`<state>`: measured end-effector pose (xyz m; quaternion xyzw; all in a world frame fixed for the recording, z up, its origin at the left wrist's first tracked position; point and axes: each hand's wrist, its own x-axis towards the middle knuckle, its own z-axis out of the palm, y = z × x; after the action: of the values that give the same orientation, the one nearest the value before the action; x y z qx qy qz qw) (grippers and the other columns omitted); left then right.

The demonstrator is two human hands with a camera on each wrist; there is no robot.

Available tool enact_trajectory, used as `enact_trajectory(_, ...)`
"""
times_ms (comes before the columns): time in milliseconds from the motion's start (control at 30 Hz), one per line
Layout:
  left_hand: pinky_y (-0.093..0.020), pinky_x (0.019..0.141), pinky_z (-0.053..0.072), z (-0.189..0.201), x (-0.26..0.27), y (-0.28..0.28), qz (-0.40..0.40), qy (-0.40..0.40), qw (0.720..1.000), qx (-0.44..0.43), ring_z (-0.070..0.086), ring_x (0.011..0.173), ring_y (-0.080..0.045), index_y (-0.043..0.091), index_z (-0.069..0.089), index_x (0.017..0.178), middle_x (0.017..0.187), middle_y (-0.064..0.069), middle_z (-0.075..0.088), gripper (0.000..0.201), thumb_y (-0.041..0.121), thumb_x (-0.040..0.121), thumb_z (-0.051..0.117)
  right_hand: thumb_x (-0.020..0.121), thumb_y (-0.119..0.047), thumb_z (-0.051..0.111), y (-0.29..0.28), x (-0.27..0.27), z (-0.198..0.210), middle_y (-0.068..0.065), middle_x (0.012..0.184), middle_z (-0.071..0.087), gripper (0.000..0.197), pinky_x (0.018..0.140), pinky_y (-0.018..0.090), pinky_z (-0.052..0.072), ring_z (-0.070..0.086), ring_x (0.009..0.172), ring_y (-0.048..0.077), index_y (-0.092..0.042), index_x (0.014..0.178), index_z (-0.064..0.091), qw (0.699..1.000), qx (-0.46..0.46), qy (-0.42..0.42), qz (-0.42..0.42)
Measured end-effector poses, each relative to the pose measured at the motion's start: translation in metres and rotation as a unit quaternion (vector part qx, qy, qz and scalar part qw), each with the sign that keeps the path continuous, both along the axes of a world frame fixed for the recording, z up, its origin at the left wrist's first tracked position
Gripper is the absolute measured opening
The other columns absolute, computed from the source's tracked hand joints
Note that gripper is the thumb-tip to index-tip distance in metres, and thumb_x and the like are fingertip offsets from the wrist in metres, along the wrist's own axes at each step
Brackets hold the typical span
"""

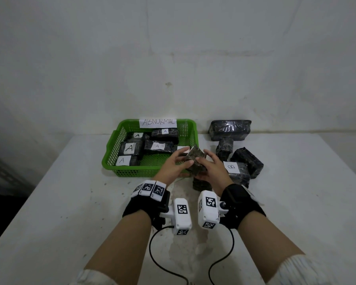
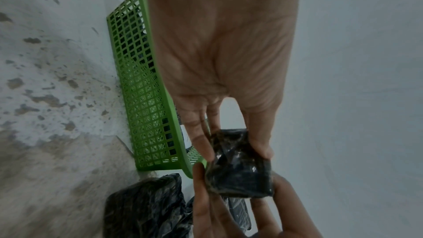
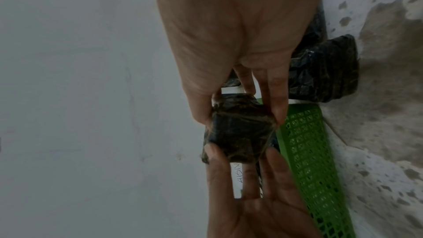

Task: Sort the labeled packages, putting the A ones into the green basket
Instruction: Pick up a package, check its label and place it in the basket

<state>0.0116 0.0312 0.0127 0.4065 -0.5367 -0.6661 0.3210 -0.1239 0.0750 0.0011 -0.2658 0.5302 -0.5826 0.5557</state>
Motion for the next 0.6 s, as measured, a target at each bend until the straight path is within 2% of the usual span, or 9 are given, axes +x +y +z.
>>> enact_trajectory(33, -0.038, 0.082, 0.055, -0.0014, 0.0, -0.0007, 0.01, -0.001, 1.0, -0.002, 0.055, 0.107, -0.026, 0.023, 0.048, 0.13, 0.114, -0.009, 0.053, 0.044, 0.006, 0.09, 0.057, 0.094, -0.021, 0.059, 0.0007, 0.0011, 0.0008, 0.013, 0.119, 0.062, 0.041, 0.069, 0.033, 0.055, 0.066, 0.093, 0.022, -0.026, 0.132, 0.047, 1.0, -0.003, 0.004, 0.01)
enact_trajectory(100, -0.035, 0.074, 0.058, -0.0037, -0.0006, -0.0021, 0.036, 0.01, 0.999, 0.007, 0.056, 0.103, -0.028, 0.017, 0.051, 0.128, 0.106, -0.012, 0.055, 0.039, 0.007, 0.091, 0.056, 0.097, -0.032, 0.051, 0.0028, 0.0038, 0.0037, 0.009, 0.122, 0.059, 0.03, 0.073, 0.034, 0.055, 0.064, 0.1, 0.024, -0.029, 0.127, 0.049, 0.999, -0.008, 0.025, 0.047)
enact_trajectory(167, -0.032, 0.063, 0.059, -0.0061, -0.0009, -0.0044, 0.075, 0.016, 0.997, 0.015, 0.058, 0.1, -0.032, 0.01, 0.055, 0.12, 0.1, -0.015, 0.058, 0.03, 0.007, 0.091, 0.057, 0.097, -0.039, 0.049, 0.0031, 0.0062, 0.0047, 0.007, 0.123, 0.058, 0.032, 0.074, 0.033, 0.055, 0.062, 0.106, 0.025, -0.028, 0.126, 0.052, 0.995, -0.002, 0.031, 0.094)
enact_trajectory(267, -0.031, 0.061, 0.059, -0.0101, 0.0022, -0.0077, 0.097, 0.017, 0.995, 0.023, 0.062, 0.09, -0.028, 0.005, 0.058, 0.115, 0.097, -0.014, 0.061, 0.026, 0.011, 0.09, 0.058, 0.096, -0.032, 0.053, 0.0012, 0.0074, 0.0047, 0.009, 0.123, 0.06, 0.032, 0.068, 0.032, 0.056, 0.063, 0.102, 0.026, -0.023, 0.127, 0.055, 0.994, 0.003, 0.022, 0.107)
enact_trajectory(367, -0.027, 0.064, 0.056, -0.0093, 0.0053, -0.0079, 0.086, -0.016, 0.996, 0.007, 0.06, 0.081, -0.018, 0.009, 0.059, 0.109, 0.1, -0.012, 0.06, 0.022, 0.019, 0.09, 0.059, 0.097, -0.027, 0.053, -0.0008, 0.0065, 0.0032, 0.014, 0.116, 0.061, 0.02, 0.077, 0.041, 0.058, 0.065, 0.094, 0.026, -0.017, 0.113, 0.062, 0.997, 0.007, 0.013, 0.076)
enact_trajectory(433, -0.02, 0.067, 0.052, -0.0093, 0.0052, -0.0077, 0.079, -0.034, 0.996, -0.007, 0.059, 0.082, -0.015, 0.011, 0.058, 0.104, 0.092, -0.005, 0.06, 0.017, 0.021, 0.09, 0.06, 0.098, -0.026, 0.052, -0.0008, 0.0072, 0.0013, 0.015, 0.112, 0.063, 0.019, 0.075, 0.04, 0.058, 0.065, 0.092, 0.027, -0.016, 0.11, 0.062, 0.998, 0.008, 0.008, 0.07)
enact_trajectory(500, -0.029, 0.073, 0.053, -0.0091, 0.0037, -0.0071, 0.074, -0.036, 0.996, 0.014, 0.06, 0.088, -0.018, 0.016, 0.054, 0.096, 0.091, -0.003, 0.061, 0.011, 0.021, 0.089, 0.061, 0.098, -0.026, 0.051, -0.0004, 0.0088, 0.0008, 0.014, 0.109, 0.064, 0.026, 0.069, 0.037, 0.059, 0.067, 0.087, 0.029, -0.012, 0.117, 0.061, 0.997, 0.012, 0.01, 0.07)
enact_trajectory(567, -0.044, 0.085, 0.053, -0.0098, 0.0027, -0.0073, 0.075, -0.031, 0.996, 0.032, 0.06, 0.096, -0.026, 0.02, 0.052, 0.091, 0.103, -0.012, 0.061, 0.012, 0.018, 0.088, 0.063, 0.097, -0.027, 0.052, -0.0003, 0.0096, 0.0006, 0.014, 0.107, 0.064, 0.027, 0.067, 0.036, 0.06, 0.067, 0.085, 0.03, -0.011, 0.117, 0.061, 0.997, 0.016, 0.014, 0.074)
enact_trajectory(600, -0.048, 0.091, 0.051, -0.0098, 0.0024, -0.0076, 0.077, -0.033, 0.996, 0.029, 0.06, 0.099, -0.03, 0.02, 0.051, 0.09, 0.108, -0.018, 0.06, 0.015, 0.016, 0.087, 0.064, 0.097, -0.027, 0.053, -0.0003, 0.0094, 0.0009, 0.014, 0.107, 0.064, 0.025, 0.067, 0.035, 0.06, 0.067, 0.084, 0.03, -0.013, 0.116, 0.061, 0.997, 0.019, 0.014, 0.079)
